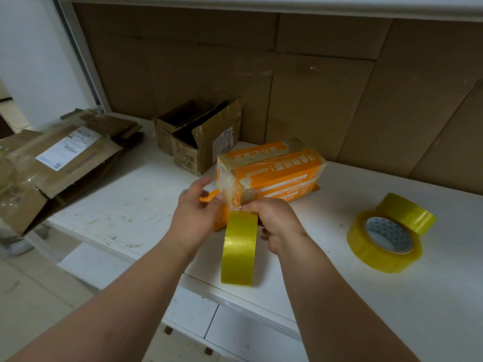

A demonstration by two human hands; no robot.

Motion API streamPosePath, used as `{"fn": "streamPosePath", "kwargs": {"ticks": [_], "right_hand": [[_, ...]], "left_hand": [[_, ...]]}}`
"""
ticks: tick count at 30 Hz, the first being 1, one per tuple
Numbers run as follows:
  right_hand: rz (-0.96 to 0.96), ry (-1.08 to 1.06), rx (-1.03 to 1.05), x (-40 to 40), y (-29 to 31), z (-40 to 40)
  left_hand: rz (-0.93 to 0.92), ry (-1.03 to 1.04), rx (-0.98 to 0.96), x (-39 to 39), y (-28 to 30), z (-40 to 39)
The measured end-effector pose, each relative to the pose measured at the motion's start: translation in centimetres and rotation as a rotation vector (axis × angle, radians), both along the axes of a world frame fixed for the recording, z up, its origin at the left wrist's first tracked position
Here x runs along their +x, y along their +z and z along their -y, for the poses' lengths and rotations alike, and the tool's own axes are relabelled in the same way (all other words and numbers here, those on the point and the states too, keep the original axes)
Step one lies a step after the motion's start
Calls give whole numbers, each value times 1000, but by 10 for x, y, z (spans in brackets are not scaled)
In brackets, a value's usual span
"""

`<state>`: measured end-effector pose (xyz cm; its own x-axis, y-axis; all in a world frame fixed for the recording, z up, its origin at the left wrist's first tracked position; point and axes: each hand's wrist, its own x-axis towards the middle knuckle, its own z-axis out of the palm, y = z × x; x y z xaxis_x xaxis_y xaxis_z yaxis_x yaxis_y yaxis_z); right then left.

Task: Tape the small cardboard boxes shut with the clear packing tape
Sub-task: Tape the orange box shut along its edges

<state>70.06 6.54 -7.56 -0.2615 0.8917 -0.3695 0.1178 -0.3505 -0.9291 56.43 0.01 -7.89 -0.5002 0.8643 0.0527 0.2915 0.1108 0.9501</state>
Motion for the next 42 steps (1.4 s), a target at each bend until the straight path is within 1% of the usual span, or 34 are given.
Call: {"fn": "streamPosePath", "kwargs": {"ticks": [2,3,4,5,7,9,13,19,21,24,27,30,32,34,39,42], "right_hand": [[-5,2,11,0,-1,0],[-10,2,17,1,-2,0],[-17,3,27,1,-3,0],[-28,3,35,2,-4,1],[-62,6,46,5,-6,2],[-102,4,52,10,-7,2],[-133,-22,55,18,-13,2],[-220,-69,13,29,-17,2],[-230,-74,9,29,-18,2],[-232,-81,17,27,-20,2],[-251,-75,36,24,-21,0],[-302,-6,46,19,-20,-2],[-309,41,51,15,-17,-4],[-298,40,63,12,-15,-8],[-305,-9,36,11,-18,-14],[-309,-3,24,14,-19,-15]], "left_hand": [[-305,-112,111,-8,8,-16],[-435,-194,128,-10,11,-26],[-546,-270,100,-11,15,-34],[-632,-323,36,-12,16,-41],[-746,-335,-63,-13,14,-50],[-797,-278,-50,-14,9,-52],[-780,-226,10,-15,1,-55],[-892,-223,35,-11,-4,-56],[-901,-189,26,-8,-4,-58],[-895,-164,62,-3,-5,-62],[-821,-197,95,-5,-12,-61],[-672,-278,143,-19,-17,-55],[-578,-372,105,-31,-15,-51],[-552,-431,62,-39,-12,-50],[-687,-350,86,-41,-5,-59],[-765,-341,140,-41,-6,-62]]}}
